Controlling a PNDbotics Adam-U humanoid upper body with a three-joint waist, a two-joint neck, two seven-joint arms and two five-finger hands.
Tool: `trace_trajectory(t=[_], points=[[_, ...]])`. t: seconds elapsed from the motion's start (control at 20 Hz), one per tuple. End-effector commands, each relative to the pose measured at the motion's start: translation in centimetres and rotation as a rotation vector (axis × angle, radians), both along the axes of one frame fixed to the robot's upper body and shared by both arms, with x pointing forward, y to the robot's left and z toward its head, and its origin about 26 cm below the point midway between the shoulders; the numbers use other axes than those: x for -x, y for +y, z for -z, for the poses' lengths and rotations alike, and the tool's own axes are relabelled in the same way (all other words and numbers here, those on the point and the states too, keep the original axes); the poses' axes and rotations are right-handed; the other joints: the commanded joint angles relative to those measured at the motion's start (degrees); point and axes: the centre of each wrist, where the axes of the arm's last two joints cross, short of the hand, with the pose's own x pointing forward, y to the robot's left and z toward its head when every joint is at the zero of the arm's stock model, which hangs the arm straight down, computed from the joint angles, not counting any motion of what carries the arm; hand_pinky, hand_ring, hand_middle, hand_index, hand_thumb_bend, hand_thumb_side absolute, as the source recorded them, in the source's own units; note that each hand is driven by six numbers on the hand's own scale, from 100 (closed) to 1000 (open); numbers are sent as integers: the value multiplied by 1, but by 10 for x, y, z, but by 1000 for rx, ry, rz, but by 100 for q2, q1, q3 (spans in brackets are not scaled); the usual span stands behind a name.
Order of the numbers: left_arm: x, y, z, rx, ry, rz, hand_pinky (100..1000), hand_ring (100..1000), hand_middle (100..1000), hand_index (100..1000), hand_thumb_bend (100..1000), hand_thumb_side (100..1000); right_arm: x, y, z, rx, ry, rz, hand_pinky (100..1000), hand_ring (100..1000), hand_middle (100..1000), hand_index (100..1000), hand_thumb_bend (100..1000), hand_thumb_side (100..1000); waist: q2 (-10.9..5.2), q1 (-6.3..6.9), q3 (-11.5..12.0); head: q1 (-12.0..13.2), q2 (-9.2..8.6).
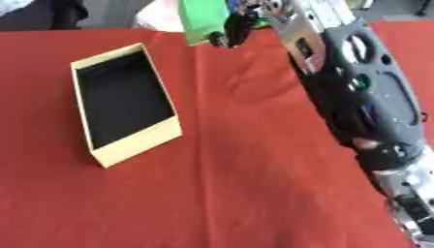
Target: Pick up objects on the table and place them in the box.
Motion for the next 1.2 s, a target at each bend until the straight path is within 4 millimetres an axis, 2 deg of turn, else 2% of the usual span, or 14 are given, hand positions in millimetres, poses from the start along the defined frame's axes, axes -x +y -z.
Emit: trace_trajectory(t=[0.05,0.45,0.75,1.0,1.1,1.2], points=[[1,0,-11,-28,-32,12,583,601,613,737,100,458,8,22,-8,-22,-17,-62,661,596,468,564,100,100,-214,-42,36,-71,32],[-1,-2,-13,-26,-42,29,583,601,613,736,100,457,-3,61,18,-46,69,-99,650,590,464,579,100,100,-214,-94,174,-282,49],[-1,-3,-14,-23,-43,35,583,602,613,736,100,460,-26,71,49,-66,131,-23,639,584,460,600,100,100,-203,-123,225,-346,32],[-2,-4,-15,-21,-45,39,583,602,613,736,100,461,-36,77,68,-68,158,11,643,593,467,639,100,100,-187,-139,246,-370,42],[-2,-4,-15,-21,-44,39,583,602,613,736,100,462,-39,78,72,-61,162,23,650,601,478,679,100,100,-179,-143,253,-381,46],[-2,-4,-15,-21,-44,40,583,603,613,736,100,461,-41,79,76,-42,178,28,668,634,530,818,100,100,-172,-145,262,-383,49]])
